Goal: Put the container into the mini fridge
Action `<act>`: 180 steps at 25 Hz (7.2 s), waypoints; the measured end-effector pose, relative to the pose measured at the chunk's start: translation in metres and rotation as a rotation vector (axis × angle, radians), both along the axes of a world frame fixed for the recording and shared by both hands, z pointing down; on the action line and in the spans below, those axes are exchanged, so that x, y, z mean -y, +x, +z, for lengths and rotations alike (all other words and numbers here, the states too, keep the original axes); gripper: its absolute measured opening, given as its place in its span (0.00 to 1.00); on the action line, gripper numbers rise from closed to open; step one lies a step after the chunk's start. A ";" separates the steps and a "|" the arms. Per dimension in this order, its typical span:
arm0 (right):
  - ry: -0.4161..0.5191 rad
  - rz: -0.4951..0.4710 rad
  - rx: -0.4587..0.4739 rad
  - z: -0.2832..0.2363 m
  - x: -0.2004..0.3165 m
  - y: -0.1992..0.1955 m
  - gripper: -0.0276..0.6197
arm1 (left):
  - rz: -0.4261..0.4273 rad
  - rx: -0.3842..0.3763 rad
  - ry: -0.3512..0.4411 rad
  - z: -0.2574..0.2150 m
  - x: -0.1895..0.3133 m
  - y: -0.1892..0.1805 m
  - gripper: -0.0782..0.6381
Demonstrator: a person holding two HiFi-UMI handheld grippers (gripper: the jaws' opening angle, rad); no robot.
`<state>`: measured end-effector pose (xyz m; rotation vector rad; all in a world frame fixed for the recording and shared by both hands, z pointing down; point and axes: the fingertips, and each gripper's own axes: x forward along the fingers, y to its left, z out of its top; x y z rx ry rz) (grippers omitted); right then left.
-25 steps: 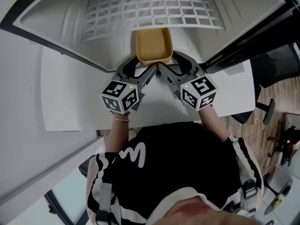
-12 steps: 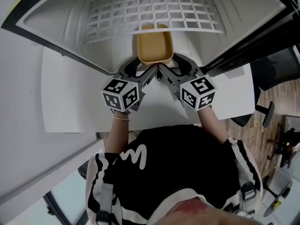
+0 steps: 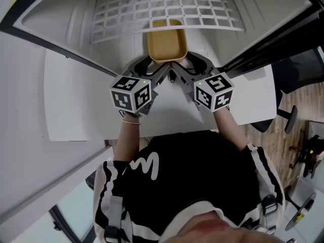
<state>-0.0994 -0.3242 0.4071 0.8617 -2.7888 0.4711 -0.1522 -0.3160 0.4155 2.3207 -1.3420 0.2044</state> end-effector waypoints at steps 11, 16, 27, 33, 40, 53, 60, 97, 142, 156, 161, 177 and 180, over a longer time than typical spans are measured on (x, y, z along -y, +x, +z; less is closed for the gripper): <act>-0.040 0.012 -0.006 0.002 0.006 -0.003 0.42 | -0.016 0.018 -0.039 0.001 0.005 -0.004 0.49; -0.041 0.018 -0.017 -0.001 0.011 -0.005 0.41 | -0.014 0.023 -0.052 -0.002 0.011 -0.005 0.49; -0.059 0.026 -0.066 0.001 0.015 -0.007 0.41 | -0.030 0.042 -0.084 0.001 0.014 -0.007 0.48; -0.089 0.040 -0.105 0.005 0.017 -0.009 0.40 | -0.030 0.087 -0.128 0.004 0.017 -0.009 0.47; -0.112 0.078 -0.118 0.006 0.023 -0.009 0.40 | -0.050 0.123 -0.136 0.004 0.023 -0.010 0.46; -0.097 0.049 -0.152 0.010 0.016 -0.013 0.40 | -0.072 0.222 -0.115 0.008 0.023 -0.015 0.46; -0.065 0.053 -0.130 0.008 0.015 -0.010 0.40 | -0.102 0.255 -0.060 0.007 0.024 -0.018 0.51; 0.179 -0.002 0.090 -0.053 -0.032 0.020 0.40 | -0.148 0.177 0.303 -0.053 -0.032 -0.007 0.48; 0.249 -0.039 0.244 -0.129 -0.063 0.048 0.14 | -0.113 0.095 0.464 -0.132 -0.072 0.004 0.19; 0.283 -0.045 0.224 -0.134 -0.069 0.044 0.06 | -0.082 0.073 0.482 -0.140 -0.077 0.006 0.12; 0.269 -0.039 0.230 -0.133 -0.068 0.044 0.06 | -0.090 0.086 0.473 -0.137 -0.076 0.005 0.12; 0.280 -0.037 0.191 -0.128 -0.067 0.041 0.06 | -0.091 0.045 0.465 -0.138 -0.074 0.000 0.12; 0.280 -0.040 0.190 -0.129 -0.067 0.041 0.06 | -0.096 0.052 0.462 -0.137 -0.074 -0.001 0.12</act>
